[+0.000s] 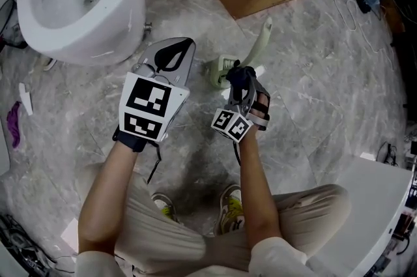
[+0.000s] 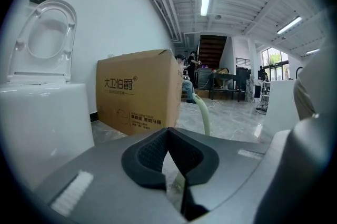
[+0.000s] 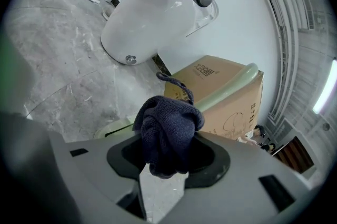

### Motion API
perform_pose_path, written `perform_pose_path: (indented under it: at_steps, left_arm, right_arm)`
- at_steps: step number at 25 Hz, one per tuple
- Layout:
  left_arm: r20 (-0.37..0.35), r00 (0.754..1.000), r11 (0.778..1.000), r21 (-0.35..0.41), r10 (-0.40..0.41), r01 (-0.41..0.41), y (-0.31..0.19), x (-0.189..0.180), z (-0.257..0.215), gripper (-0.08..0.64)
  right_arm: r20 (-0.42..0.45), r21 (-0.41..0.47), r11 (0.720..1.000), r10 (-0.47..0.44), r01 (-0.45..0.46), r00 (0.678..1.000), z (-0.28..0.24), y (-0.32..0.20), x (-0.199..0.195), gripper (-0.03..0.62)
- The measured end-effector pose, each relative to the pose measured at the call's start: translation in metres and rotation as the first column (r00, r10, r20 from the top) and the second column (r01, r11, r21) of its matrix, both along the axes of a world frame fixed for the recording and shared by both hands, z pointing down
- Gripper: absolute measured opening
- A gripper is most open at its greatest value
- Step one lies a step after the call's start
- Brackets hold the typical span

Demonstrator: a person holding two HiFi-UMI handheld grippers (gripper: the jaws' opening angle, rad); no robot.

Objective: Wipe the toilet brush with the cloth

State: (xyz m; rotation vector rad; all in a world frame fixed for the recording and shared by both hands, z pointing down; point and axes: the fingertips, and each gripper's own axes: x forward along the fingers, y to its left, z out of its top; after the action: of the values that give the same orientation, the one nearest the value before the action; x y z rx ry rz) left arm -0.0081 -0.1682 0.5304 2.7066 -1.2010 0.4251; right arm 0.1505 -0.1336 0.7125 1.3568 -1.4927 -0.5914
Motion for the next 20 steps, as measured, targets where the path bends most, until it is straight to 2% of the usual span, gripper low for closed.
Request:
perform_pose_path:
  at_steps: [12,14,16,17,18,19,20]
  left_arm:
    - [0.017,1.0,1.0,0.005,0.027,-0.027,0.004,0.002,-0.001,0.002]
    - [0.014,1.0,1.0,0.007,0.024,-0.024,0.002,0.002,0.0,0.002]
    - [-0.005,1.0,1.0,0.009,0.012,-0.012,-0.001,0.0,-0.004,0.002]
    - [-0.022,1.0,1.0,0.011,0.007,-0.006,-0.003,0.0,-0.008,0.002]
    - [-0.041,0.999,1.0,0.014,0.004,-0.004,-0.005,0.0,-0.013,0.002]
    - [-0.056,0.998,1.0,0.015,0.006,-0.005,-0.005,0.001,-0.017,0.002]
    - [-0.067,0.998,1.0,0.017,0.012,-0.011,-0.005,0.002,-0.02,0.002]
  right_arm:
    - [-0.016,-0.099,0.995,-0.005,0.003,1.0,0.038,0.001,0.008,0.179]
    - [-0.017,-0.097,0.995,-0.019,0.017,1.0,0.046,0.004,0.018,0.179]
    - [-0.057,-0.13,0.991,-0.05,0.042,0.997,0.057,0.003,0.046,0.179]
    - [-0.109,-0.185,0.98,-0.095,0.074,0.989,0.064,0.001,0.065,0.176]
    - [-0.179,-0.273,0.955,-0.167,0.114,0.97,0.071,-0.001,0.085,0.174]
    - [-0.246,-0.384,0.911,-0.255,0.148,0.935,0.078,-0.002,0.104,0.169]
    - [-0.294,-0.494,0.854,-0.341,0.163,0.893,0.081,-0.003,0.12,0.165]
